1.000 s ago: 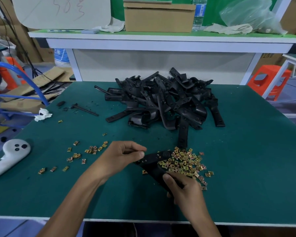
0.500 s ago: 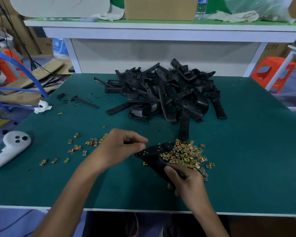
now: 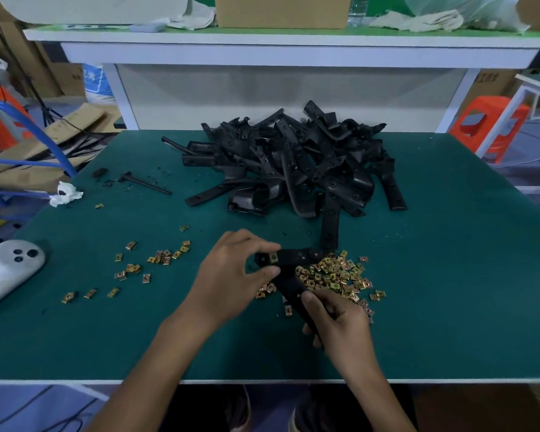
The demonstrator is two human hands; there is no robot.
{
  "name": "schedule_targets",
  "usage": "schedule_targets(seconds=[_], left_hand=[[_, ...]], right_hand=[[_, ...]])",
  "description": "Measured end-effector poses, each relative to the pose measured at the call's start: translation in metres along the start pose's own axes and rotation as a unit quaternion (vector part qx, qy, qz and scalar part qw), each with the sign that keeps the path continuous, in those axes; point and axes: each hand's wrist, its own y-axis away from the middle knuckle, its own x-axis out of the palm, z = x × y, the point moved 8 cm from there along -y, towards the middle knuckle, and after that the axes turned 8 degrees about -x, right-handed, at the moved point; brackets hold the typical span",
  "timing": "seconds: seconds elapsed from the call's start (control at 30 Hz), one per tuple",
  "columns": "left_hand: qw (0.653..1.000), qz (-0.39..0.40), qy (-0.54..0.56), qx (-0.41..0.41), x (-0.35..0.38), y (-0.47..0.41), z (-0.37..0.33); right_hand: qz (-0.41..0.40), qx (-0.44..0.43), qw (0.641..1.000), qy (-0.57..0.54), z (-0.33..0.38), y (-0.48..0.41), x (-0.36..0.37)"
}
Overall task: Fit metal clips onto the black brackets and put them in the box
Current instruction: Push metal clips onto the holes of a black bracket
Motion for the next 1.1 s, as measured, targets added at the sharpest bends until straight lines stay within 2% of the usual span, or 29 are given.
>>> schedule_targets(seconds=[0.1,0.2,0.23,0.3,0.37,0.47,0.6,0.87,1.1], left_hand=[[1.0,0.023,0.01,0.014,0.007,-0.01,-0.003],[0.988,0.062,0.138,-0.038,0.019,-0.022,0.008],[0.987,0.057,0.14,-0.054,0.025,-0.026,0.014],[0.997,0.05,0.033,-0.049,0.042,-0.033,0.023],[0.993,0.091,-0.073,-0.032,0.07,-0.035,0.027],[0.98,0.113,-0.155,-0.045,0.093,-0.037,0.034],[0.982,0.059,-0.177,-0.011,0.087,-0.04,0.028],[0.973,0.128,-0.193,-0.027,0.092,-0.05,0.029],[0.972,0.098,-0.207,-0.056,0.098,-0.057,0.045]], right_hand=[[-0.023,-0.001,1.0,-0.016,0.0,0.0,-0.003],[-0.079,0.005,0.995,-0.062,-0.002,0.001,-0.011],[-0.104,0.007,0.991,-0.081,-0.003,0.001,-0.015],[-0.14,0.018,0.984,-0.106,-0.006,0.002,-0.022],[-0.147,0.022,0.982,-0.114,-0.008,0.003,-0.023],[-0.14,0.022,0.984,-0.111,-0.007,0.003,-0.021],[-0.129,0.023,0.985,-0.108,-0.007,0.004,-0.019],[-0.084,0.008,0.994,-0.069,-0.003,0.001,-0.011],[-0.081,-0.003,0.996,-0.04,-0.004,0.001,-0.011]])
